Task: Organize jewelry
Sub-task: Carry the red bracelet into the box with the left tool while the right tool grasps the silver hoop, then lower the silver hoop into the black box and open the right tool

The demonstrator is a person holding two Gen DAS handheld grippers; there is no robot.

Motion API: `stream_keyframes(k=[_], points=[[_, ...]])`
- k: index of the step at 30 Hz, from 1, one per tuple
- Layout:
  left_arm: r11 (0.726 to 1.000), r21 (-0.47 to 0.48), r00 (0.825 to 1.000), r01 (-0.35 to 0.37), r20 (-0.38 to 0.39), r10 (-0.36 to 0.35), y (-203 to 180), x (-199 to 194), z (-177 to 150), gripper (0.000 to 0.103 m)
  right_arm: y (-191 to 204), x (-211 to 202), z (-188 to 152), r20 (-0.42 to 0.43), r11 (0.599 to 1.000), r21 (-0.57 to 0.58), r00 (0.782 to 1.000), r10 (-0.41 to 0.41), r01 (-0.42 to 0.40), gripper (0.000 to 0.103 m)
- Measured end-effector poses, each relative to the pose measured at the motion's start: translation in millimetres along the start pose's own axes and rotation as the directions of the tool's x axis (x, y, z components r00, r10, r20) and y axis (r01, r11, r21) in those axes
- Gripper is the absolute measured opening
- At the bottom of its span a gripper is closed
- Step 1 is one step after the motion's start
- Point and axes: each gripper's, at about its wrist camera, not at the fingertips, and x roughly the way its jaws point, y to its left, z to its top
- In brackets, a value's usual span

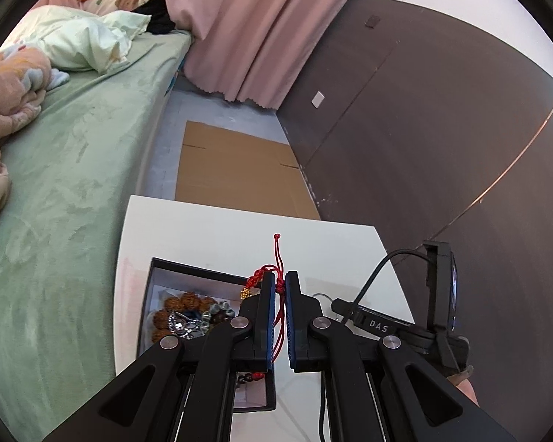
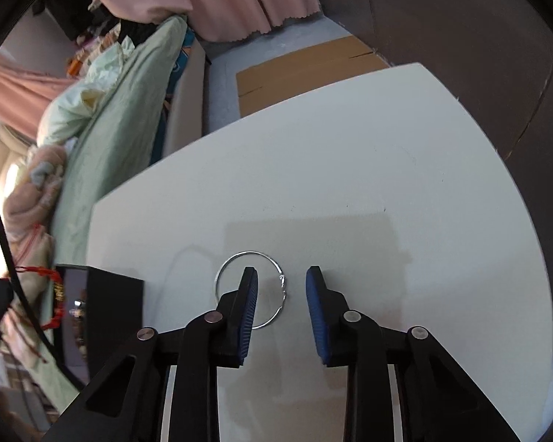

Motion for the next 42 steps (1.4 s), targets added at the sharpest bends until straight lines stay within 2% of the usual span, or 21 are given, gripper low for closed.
stream_keyframes(k=[2,5,10,14,18,19,20,22,23,31,34,42], points=[[1.0,-0.006,1.0,-0.003,0.001,0.003,3,-1,0,0.005,4,0,-1,0.005,1.0,-0.018,1.0,-0.024,0.024,0.026],[1.0,-0.015,1.0,-0.012,0.002,0.012,6,-3,0,0.005,12,-1,-5,0.005,0.994,-0.07,0.996,-0.089,0.09,0.017],[0.999,-0.026,1.0,-0.026,0.007,0.027,8,-5,-2,0.005,16,-3,-10,0.007,0.984,-0.119,0.991,-0.133,0.132,0.006],[0.997,-0.063,0.999,-0.034,-0.013,0.033,16,-3,-3,0.006,13,-7,-10,-0.004,0.994,-0.091,0.998,-0.063,0.063,0.003],[0.994,-0.103,0.998,-0.032,-0.059,0.026,28,1,-3,0.009,16,-20,-11,0.03,0.997,-0.079,1.0,0.004,-0.001,0.003],[0.993,-0.111,0.998,-0.031,-0.065,0.024,30,1,-3,0.022,15,-26,-12,0.038,0.997,-0.073,0.999,0.028,-0.025,0.003],[0.993,-0.115,0.998,-0.032,-0.064,0.024,32,0,-4,0.047,17,-29,-13,0.047,0.997,-0.069,0.998,0.045,-0.041,0.003],[0.991,-0.127,0.999,-0.035,-0.029,0.031,35,-9,-5,0.078,20,-36,-13,0.064,0.995,-0.066,0.995,0.077,-0.073,0.003],[0.991,-0.131,0.999,-0.036,-0.002,0.036,36,-15,-5,0.081,22,-39,-12,0.075,0.994,-0.066,0.993,0.092,-0.088,0.003],[0.984,-0.173,0.999,-0.047,0.01,0.049,53,-33,-7,0.081,47,-63,-15,0.139,0.97,-0.087,0.961,0.24,-0.229,0.003],[0.983,-0.172,0.998,-0.057,0.021,0.061,57,-41,-8,0.081,62,-65,-20,0.136,0.954,-0.108,0.947,0.291,-0.278,0.003],[0.983,-0.176,0.997,-0.057,0.032,0.064,61,-53,-13,0.082,100,-61,-34,0.111,0.928,-0.157,0.928,0.357,-0.338,0.003]])
